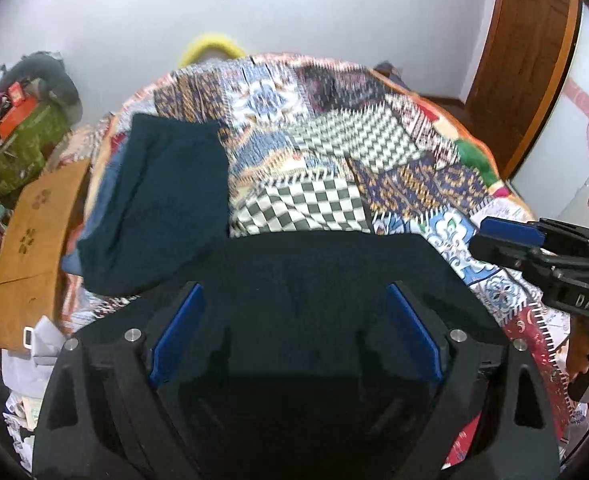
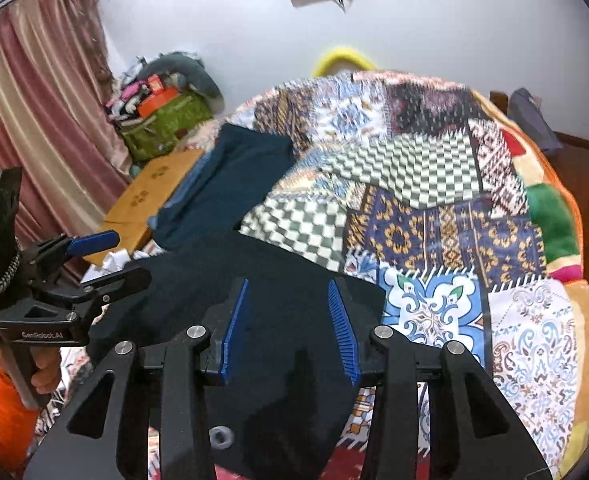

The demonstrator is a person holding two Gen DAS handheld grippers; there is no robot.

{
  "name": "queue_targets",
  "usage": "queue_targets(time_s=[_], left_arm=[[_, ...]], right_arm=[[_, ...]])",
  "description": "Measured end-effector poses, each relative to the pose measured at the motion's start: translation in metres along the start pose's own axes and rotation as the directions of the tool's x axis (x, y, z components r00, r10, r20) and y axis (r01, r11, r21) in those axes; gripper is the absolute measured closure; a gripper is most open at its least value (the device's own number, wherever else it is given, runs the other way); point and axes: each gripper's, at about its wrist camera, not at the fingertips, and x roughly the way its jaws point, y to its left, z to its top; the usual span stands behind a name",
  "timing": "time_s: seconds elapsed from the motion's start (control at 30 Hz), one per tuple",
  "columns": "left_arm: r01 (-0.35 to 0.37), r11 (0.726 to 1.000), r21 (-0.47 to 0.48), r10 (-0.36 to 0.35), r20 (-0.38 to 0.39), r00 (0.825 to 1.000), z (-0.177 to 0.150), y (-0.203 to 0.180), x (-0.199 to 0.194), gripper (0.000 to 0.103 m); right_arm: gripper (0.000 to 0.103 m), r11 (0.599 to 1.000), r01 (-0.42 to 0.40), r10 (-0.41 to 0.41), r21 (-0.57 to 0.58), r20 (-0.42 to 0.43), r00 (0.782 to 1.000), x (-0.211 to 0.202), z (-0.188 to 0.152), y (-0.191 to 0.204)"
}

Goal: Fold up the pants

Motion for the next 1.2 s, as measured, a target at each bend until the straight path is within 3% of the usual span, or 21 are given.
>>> queue_targets(time_s=[0.2, 0.37, 0.43, 0.53, 0.77, 1.2], left_arm=[[-0.036, 0.999, 0.030, 0.040, -0.119, 0.992, -0.001, -0.001, 0.049, 0.011], [-0.049, 0.997, 0.064, 0.062, -0.221, 0.973, -0.021, 0.005, 0.075, 0.009], [-0.056, 0.995, 0.082, 0.073, -0.213, 0.974, -0.027, 0.006, 0.077, 0.005], [-0.068, 0.995, 0.079, 0.083, -0.202, 0.976, -0.033, 0.009, 0.073, 0.002], [-0.078, 0.995, 0.060, 0.087, -0.172, 0.981, -0.050, 0.009, 0.053, 0.002], [-0.139, 0.990, 0.000, 0.138, -0.048, 0.989, -0.082, 0.021, -0.004, 0.002]], right_arm=[[0.066, 1.000, 0.001, 0.000, 0.002, -0.102, 0.995, 0.039, -0.008, -0.007], [0.066, 1.000, -0.008, 0.004, -0.017, -0.219, 0.976, 0.065, -0.022, -0.009], [0.066, 0.998, -0.005, -0.012, -0.063, -0.260, 0.966, 0.069, -0.034, -0.007], [0.063, 0.994, 0.008, -0.036, -0.113, -0.247, 0.968, 0.058, -0.047, -0.003], [0.062, 0.998, 0.014, -0.028, -0.063, -0.237, 0.971, 0.026, -0.065, -0.011], [0.056, 0.994, 0.105, -0.111, -0.043, -0.176, 0.978, -0.008, -0.075, -0.009]])
